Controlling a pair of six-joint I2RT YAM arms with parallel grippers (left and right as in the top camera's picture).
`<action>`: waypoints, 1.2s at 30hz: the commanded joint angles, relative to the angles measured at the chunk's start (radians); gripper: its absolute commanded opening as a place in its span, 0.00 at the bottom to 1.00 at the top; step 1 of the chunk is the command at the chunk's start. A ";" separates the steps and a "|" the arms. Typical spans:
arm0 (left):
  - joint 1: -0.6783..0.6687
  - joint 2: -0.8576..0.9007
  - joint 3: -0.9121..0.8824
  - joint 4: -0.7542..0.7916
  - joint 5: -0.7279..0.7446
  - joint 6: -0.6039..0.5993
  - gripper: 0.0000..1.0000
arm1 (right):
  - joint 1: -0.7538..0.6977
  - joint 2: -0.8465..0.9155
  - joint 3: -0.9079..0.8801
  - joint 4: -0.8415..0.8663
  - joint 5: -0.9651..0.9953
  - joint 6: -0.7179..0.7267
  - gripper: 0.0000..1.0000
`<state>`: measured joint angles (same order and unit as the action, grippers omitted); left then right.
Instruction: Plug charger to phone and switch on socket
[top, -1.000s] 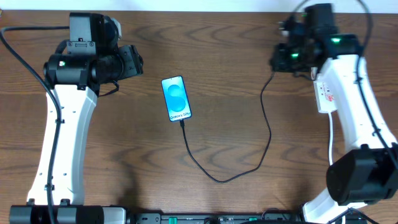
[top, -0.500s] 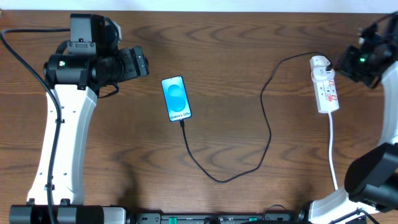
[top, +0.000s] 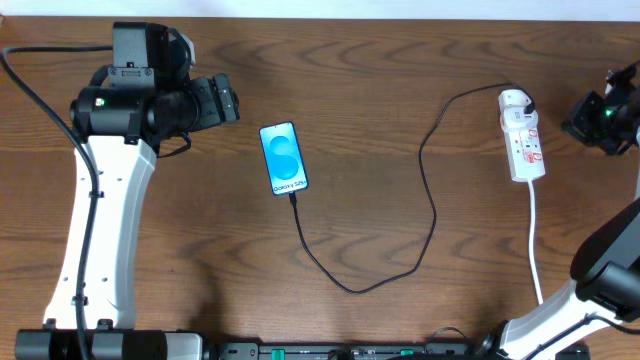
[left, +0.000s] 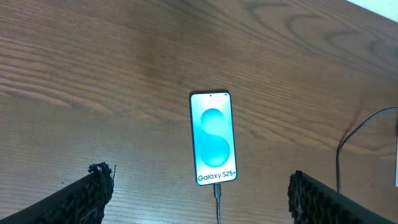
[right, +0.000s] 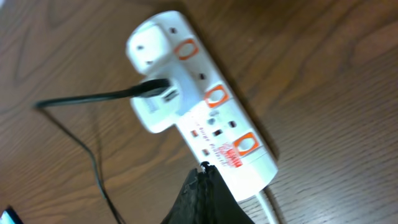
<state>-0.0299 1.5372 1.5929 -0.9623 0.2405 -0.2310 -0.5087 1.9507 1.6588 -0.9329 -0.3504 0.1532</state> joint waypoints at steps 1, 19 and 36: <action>0.000 -0.008 0.008 -0.002 -0.006 0.009 0.92 | -0.033 0.040 -0.005 0.019 -0.072 -0.002 0.01; 0.000 -0.008 0.008 -0.002 -0.006 0.010 0.92 | -0.034 0.272 -0.005 0.192 -0.218 -0.073 0.01; 0.000 -0.008 0.008 -0.002 -0.006 0.009 0.92 | -0.026 0.277 -0.024 0.235 -0.236 -0.074 0.01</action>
<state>-0.0299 1.5372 1.5929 -0.9623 0.2401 -0.2310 -0.5430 2.2215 1.6501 -0.7013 -0.5686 0.0967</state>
